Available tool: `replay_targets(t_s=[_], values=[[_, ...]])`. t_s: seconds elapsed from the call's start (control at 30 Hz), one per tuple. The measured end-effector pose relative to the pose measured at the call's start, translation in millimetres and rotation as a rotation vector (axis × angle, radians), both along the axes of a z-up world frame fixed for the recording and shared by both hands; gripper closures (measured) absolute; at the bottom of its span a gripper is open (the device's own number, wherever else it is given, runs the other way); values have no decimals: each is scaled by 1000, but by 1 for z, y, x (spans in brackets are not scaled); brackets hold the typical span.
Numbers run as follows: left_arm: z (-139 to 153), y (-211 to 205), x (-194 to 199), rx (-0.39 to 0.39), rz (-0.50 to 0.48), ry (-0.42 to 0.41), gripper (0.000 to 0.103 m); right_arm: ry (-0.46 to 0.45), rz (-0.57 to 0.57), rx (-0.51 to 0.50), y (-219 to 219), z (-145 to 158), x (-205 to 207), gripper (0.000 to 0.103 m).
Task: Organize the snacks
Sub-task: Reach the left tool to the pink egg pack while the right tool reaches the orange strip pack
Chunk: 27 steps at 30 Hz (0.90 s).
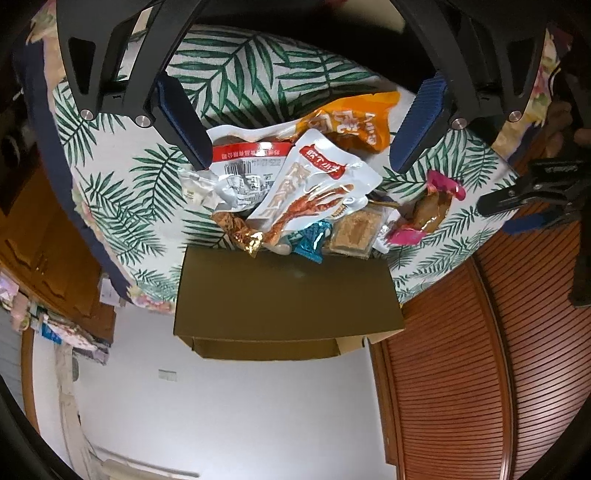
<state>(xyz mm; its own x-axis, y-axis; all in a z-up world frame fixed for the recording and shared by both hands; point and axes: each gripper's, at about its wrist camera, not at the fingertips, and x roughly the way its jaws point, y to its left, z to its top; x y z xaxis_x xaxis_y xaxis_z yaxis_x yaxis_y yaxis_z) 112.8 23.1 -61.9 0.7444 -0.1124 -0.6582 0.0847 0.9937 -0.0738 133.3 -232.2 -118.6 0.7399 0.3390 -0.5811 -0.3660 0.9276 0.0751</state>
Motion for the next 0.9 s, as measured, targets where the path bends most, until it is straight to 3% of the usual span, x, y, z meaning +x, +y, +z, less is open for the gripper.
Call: replay_targets(t_s=[0.23,0.4,0.53,0.9], values=[[-12,-2,28,-40,-45,52,14,65,-15,59,-13,-15,5,7],[-18,-6,40,-73,-81,76,20,118,-7,92,-12,-29,7,14],[-22,-8,51,-66,-82,97,24,153,-3,128,-9,-33,11,16],[-37,-16,71,-12,-74,139,24,173,-61,65,9,-47,30,16]])
